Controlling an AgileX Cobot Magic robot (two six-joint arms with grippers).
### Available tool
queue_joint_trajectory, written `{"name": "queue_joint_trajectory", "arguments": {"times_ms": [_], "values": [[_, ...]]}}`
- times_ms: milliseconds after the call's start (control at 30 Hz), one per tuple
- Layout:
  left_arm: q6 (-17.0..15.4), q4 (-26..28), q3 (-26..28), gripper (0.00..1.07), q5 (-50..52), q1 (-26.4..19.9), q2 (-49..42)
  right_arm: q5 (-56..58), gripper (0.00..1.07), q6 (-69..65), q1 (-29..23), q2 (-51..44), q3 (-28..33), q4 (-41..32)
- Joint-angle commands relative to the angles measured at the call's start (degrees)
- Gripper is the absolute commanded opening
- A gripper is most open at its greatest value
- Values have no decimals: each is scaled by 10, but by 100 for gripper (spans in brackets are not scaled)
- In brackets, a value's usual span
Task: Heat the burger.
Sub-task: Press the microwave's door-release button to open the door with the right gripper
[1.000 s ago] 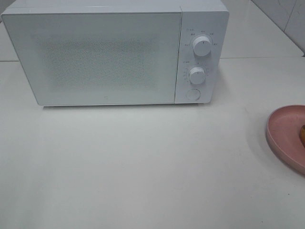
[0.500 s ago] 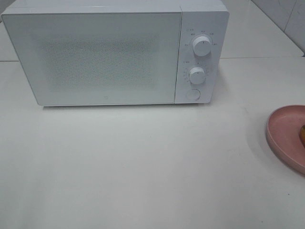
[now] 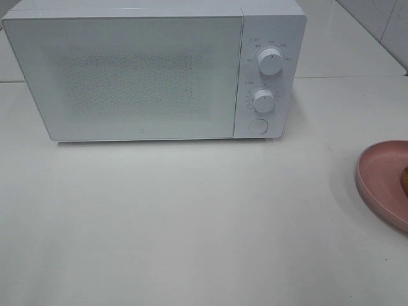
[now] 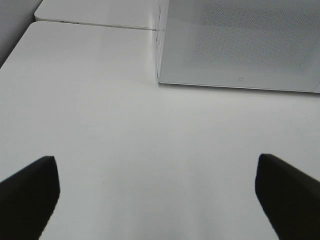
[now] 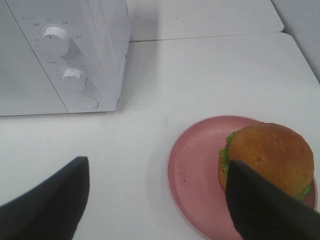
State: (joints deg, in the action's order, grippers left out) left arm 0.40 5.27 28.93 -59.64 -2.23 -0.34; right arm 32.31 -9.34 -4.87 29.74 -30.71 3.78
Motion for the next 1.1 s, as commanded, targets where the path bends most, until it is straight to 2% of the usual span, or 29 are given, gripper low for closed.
{"name": "queue_joint_trajectory", "arguments": {"times_ms": [33, 367, 667, 900, 1100], "values": [[-4, 5, -1, 100, 5, -1, -15, -48, 73, -3, 1, 45, -5, 2], [-4, 5, -1, 100, 5, -1, -15, -140, 73, -3, 1, 148, -5, 2], [-4, 5, -1, 100, 5, -1, -15, -251, 73, -1, 1, 234, -3, 33], [-4, 5, -1, 100, 5, -1, -15, -472, 73, -1, 1, 281, 69, 31], [-4, 5, -1, 100, 5, -1, -15, -593, 73, 6, 1, 320, 114, -1]]}}
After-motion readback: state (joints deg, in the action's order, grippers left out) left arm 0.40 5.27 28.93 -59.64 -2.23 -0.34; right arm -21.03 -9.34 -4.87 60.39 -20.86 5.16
